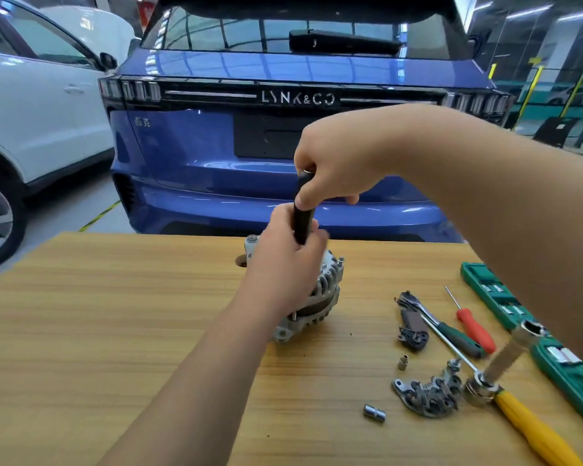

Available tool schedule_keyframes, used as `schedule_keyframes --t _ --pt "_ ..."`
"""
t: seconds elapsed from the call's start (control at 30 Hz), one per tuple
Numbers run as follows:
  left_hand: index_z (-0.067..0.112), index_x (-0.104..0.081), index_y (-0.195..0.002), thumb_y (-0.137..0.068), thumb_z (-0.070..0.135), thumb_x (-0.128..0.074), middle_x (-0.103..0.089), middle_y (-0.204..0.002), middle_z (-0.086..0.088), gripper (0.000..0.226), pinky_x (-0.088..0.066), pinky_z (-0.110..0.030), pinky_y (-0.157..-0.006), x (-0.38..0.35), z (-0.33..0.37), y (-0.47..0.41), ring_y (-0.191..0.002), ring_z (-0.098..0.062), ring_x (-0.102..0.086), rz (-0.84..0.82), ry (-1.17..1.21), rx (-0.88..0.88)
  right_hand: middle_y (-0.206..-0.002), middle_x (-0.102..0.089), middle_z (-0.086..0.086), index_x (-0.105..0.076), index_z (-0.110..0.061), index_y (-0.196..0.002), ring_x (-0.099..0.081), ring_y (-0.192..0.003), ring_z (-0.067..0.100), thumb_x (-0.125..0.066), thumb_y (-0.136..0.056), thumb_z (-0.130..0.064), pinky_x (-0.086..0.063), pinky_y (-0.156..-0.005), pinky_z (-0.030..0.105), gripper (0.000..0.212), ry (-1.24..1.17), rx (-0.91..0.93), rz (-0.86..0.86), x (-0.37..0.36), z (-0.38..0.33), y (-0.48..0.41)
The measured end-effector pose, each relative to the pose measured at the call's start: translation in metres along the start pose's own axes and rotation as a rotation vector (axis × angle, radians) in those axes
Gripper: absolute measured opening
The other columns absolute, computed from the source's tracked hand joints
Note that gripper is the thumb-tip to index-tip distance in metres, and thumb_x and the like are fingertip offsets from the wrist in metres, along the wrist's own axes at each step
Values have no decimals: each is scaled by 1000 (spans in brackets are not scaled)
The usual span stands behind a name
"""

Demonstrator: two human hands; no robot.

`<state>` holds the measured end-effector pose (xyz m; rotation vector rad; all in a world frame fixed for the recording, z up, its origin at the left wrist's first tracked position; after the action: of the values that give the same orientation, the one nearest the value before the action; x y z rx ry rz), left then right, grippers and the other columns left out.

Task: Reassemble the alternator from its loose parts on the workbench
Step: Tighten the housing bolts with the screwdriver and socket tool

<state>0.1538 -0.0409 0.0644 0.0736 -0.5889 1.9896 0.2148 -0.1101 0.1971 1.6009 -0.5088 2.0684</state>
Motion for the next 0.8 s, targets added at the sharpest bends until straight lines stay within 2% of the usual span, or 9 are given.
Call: schedule_keyframes --t 0.1,0.23,0.27,0.4,0.47,0.53,0.6,0.7,0.8 --pt "26 -51 -87 -81 38 -66 -48 -56 16 20 -38 -17 -42 -20 16 -14 -46 -3 -49 12 82 106 -50 -60 -1 -58 -15 -63 -50 -46 18 -41 -88 -62 -30 -45 25 55 289 -18 143 -6 -3 -5" --pt "14 -45 -62 -88 14 -62 -38 -51 0 31 -40 -37 -63 0 17 -37 -53 -17 -39 -523 243 167 -66 -46 -3 -44 -16 -70 -43 -58 26 -16 -94 -58 -26 -51 30 56 418 361 393 -15 -11 4" --pt "14 -45 -63 -87 14 -62 -40 -52 0 30 -43 -39 -65 2 19 -36 -55 -18 -41 -523 223 198 -66 -44 -2 -42 -16 -68 -42 -57 27 -19 -98 -50 -25 -51 30 50 445 355 414 -15 -15 3" --pt "26 -49 -80 -70 30 -60 -48 -60 10 16 -34 -18 -46 -22 20 -10 -50 -4 -42 52 0 32 -59 -35 0 -35 -20 -58 -32 -48 20 -35 -100 -37 -19 -47 27 45 320 -60 444 -16 -27 -7" --pt "15 -47 -80 -83 11 -53 -41 -58 3 8 -32 -23 -49 -16 14 -24 -49 -10 -34 -110 -270 31 -59 -40 -1 -40 -15 -63 -37 -48 22 -29 -98 -53 -19 -48 27 53 292 48 446 -16 -23 -6" --pt "13 -43 -67 -90 5 -53 -37 -54 1 27 -33 -29 -52 -1 16 -37 -49 -13 -33 -444 52 145 -62 -43 -2 -39 -15 -75 -42 -53 29 -24 -99 -51 -21 -50 29 46 369 292 412 -12 -20 1" --pt "15 -46 -68 -86 18 -61 -44 -56 2 24 -33 -23 -49 -2 15 -29 -48 -10 -39 -331 40 192 -63 -41 0 -38 -16 -72 -41 -55 28 -26 -101 -38 -22 -51 29 38 461 260 405 -18 -19 -2" --pt "32 -46 -79 -72 33 -59 -49 -61 10 14 -29 -19 -42 -18 20 -13 -49 -5 -45 135 -90 -8 -62 -36 0 -35 -18 -62 -33 -51 20 -35 -99 -32 -19 -48 28 39 277 -50 419 -20 -23 -8" --pt "16 -48 -71 -87 9 -56 -38 -50 4 19 -28 -25 -49 -5 13 -39 -46 -10 -33 -358 25 112 -59 -38 1 -40 -13 -71 -38 -50 26 -28 -101 -45 -22 -49 28 46 245 157 457 -17 -19 -2"
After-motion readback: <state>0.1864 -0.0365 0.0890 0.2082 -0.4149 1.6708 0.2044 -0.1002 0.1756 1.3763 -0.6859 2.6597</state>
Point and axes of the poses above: each hand's wrist, its own y-axis away from the middle knuckle, its own x-axis out of the back of the hand, z = x × y, the point moved 3 cm from there along -y, towards the middle knuckle
